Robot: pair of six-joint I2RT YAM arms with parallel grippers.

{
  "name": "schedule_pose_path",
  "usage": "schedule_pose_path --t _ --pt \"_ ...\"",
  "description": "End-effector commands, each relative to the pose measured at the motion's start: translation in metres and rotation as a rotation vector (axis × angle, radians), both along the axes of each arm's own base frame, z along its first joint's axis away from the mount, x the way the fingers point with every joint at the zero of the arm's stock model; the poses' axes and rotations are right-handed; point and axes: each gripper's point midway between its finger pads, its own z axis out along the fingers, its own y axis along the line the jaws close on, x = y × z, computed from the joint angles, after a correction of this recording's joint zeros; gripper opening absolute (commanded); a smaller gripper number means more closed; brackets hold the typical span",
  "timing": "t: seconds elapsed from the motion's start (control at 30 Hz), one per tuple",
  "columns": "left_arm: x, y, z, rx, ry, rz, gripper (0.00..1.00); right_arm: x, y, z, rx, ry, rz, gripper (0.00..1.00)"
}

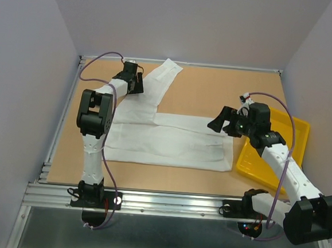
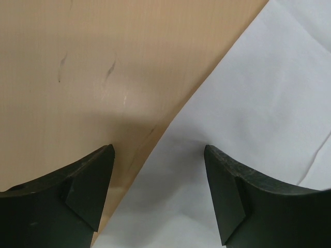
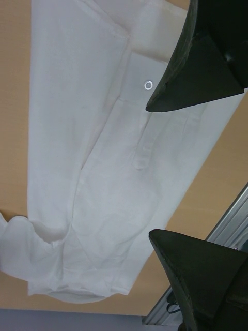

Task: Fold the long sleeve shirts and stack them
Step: Fold the shirt

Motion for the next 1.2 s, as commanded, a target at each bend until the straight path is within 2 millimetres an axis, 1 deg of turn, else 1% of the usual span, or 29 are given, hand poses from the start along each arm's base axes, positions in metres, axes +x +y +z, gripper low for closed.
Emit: schedule_pose_path --t 0.0,0.13,0.17,0.23,0.27,0.3,0.37,0.4,0.43,0.47,0.5,0.53,0.57,0.6,0.63,0.67,0.7,0.73,0.77,0.8,0.83,0.87,0.93,0.97,1.0,1.03,1.07,1.13,1.17 --pt "0.008 -0.001 0.01 -0.006 -0.004 -0.014 0.77 -0.01 0.002 -0.002 -0.007 -0.008 0.034 1.0" --pt "0.007 -0.005 0.01 -0.022 -0.003 -0.033 0.57 -0.013 0.002 -0.004 -0.009 -0.001 0.036 1.0" --pt "0.006 -0.008 0.014 -0.024 -0.007 -0.047 0.46 -0.013 0.002 -0.005 -0.011 0.003 0.035 1.0" --pt "0.003 -0.01 0.02 -0.027 -0.012 -0.071 0.36 -0.013 0.002 -0.006 -0.014 0.003 0.037 1.0" --pt "0.003 -0.012 0.031 -0.026 -0.032 -0.09 0.25 -0.013 0.002 -0.005 -0.013 0.002 0.035 1.0" --pt "0.002 -0.014 0.037 -0.021 -0.045 -0.103 0.18 -0.012 0.002 -0.005 -0.014 0.001 0.036 1.0" --pt "-0.003 -0.016 0.047 -0.006 -0.058 -0.122 0.12 -0.011 0.001 -0.004 -0.015 0.0 0.035 1.0" --pt "-0.007 -0.019 0.059 0.002 -0.077 -0.138 0.07 -0.011 0.002 -0.003 -0.015 -0.004 0.037 1.0" --pt "-0.01 -0.02 0.078 -0.001 -0.11 -0.148 0.07 -0.01 0.001 -0.002 -0.017 -0.007 0.037 1.0" --pt "-0.013 -0.023 0.073 0.004 -0.098 -0.158 0.06 -0.01 0.002 -0.001 -0.019 -0.01 0.038 1.0" --pt "-0.018 -0.025 0.092 0.004 -0.132 -0.164 0.06 -0.008 0.001 0.001 -0.02 -0.016 0.038 1.0" --pt "-0.025 -0.026 0.094 0.005 -0.129 -0.167 0.06 -0.008 0.002 0.002 -0.022 -0.018 0.039 1.0" --pt "-0.032 -0.032 0.116 -0.001 -0.169 -0.179 0.07 -0.007 0.002 0.002 -0.025 -0.024 0.042 1.0" --pt "-0.039 -0.035 0.122 -0.014 -0.175 -0.174 0.08 -0.007 0.002 0.003 -0.028 -0.028 0.043 1.0" --pt "-0.052 -0.036 0.118 -0.021 -0.157 -0.178 0.09 -0.006 0.002 0.004 -0.028 -0.031 0.046 1.0" --pt "-0.063 -0.045 0.135 -0.045 -0.184 -0.202 0.1 -0.005 0.002 0.004 -0.03 -0.032 0.047 1.0" --pt "-0.081 -0.048 0.121 -0.06 -0.141 -0.201 0.13 -0.005 0.002 0.006 -0.029 -0.037 0.047 1.0" --pt "-0.092 -0.051 0.12 -0.069 -0.13 -0.206 0.13 -0.005 0.002 0.006 -0.029 -0.035 0.048 1.0" --pt "-0.109 -0.061 0.13 -0.09 -0.14 -0.238 0.17 -0.005 0.002 0.007 -0.028 -0.039 0.05 1.0" --pt "-0.121 -0.063 0.126 -0.098 -0.122 -0.245 0.19 -0.005 0.003 0.007 -0.028 -0.041 0.052 1.0" --pt "-0.141 -0.063 0.107 -0.111 -0.068 -0.234 0.2 -0.005 0.002 0.008 -0.031 -0.045 0.054 1.0" --pt "-0.155 -0.067 0.113 -0.142 -0.074 -0.245 0.22 -0.005 0.003 0.009 -0.031 -0.047 0.056 1.0" --pt "-0.183 -0.079 0.1 -0.202 -0.022 -0.272 0.33 -0.004 0.003 0.008 -0.036 -0.048 0.06 1.0" --pt "-0.205 -0.079 0.079 -0.235 0.04 -0.263 0.35 -0.003 0.004 0.007 -0.038 -0.045 0.064 1.0" --pt "-0.219 -0.086 0.082 -0.283 0.044 -0.299 0.42 -0.002 0.004 0.008 -0.039 -0.049 0.064 1.0" --pt "-0.24 -0.087 0.064 -0.291 0.096 -0.307 0.45 -0.002 0.004 0.007 -0.041 -0.047 0.065 1.0" --pt "-0.251 -0.09 0.07 -0.324 0.087 -0.318 0.48 -0.002 0.004 0.007 -0.043 -0.047 0.066 1.0" --pt "-0.27 -0.088 0.063 -0.342 0.11 -0.327 0.68 -0.002 0.004 0.007 -0.043 -0.046 0.065 1.0" --pt "-0.271 -0.085 0.075 -0.346 0.069 -0.322 0.85 -0.003 0.004 0.007 -0.042 -0.047 0.067 1.0"
